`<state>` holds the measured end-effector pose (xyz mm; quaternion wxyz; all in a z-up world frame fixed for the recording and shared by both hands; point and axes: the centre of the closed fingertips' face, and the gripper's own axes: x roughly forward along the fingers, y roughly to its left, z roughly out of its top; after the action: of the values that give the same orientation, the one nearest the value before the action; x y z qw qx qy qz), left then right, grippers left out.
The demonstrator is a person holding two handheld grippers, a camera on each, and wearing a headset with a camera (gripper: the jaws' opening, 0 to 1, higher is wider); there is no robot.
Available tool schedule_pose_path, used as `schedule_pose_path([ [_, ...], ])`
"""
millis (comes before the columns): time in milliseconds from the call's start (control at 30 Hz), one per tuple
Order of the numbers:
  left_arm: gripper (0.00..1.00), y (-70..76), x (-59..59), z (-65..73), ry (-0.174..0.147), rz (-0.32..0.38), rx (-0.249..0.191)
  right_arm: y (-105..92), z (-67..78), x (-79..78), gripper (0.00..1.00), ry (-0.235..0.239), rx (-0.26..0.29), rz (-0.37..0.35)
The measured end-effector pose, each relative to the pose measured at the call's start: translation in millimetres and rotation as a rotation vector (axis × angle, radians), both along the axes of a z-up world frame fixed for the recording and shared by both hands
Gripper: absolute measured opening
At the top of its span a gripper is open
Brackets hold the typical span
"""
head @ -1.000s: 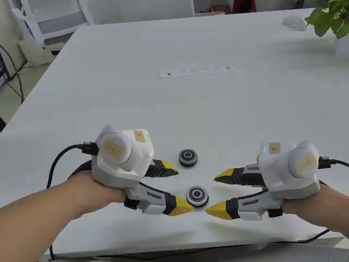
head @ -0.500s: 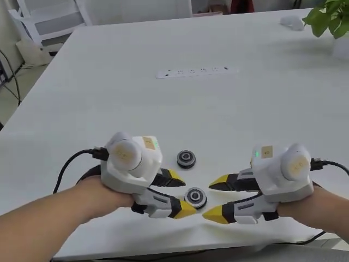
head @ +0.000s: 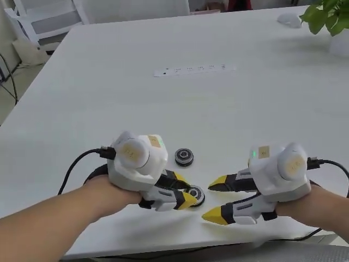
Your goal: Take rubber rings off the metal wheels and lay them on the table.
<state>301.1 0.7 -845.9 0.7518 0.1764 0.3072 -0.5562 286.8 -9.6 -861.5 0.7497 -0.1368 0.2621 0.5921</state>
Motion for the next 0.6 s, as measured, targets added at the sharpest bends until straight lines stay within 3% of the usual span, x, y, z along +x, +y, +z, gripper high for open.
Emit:
schedule_pose_path([
  [300, 0.14, 2.3, 1.4, -1.8, -0.073, -0.021, 0.043, 1.6, 1.0, 1.9, 0.37, 0.012, 0.018, -0.011],
  [600, 0.14, 2.1, 2.0, -2.3, -0.104, -0.017, 0.055, 6.0, 4.5, 6.8, 0.35, 0.051, 0.060, -0.040],
])
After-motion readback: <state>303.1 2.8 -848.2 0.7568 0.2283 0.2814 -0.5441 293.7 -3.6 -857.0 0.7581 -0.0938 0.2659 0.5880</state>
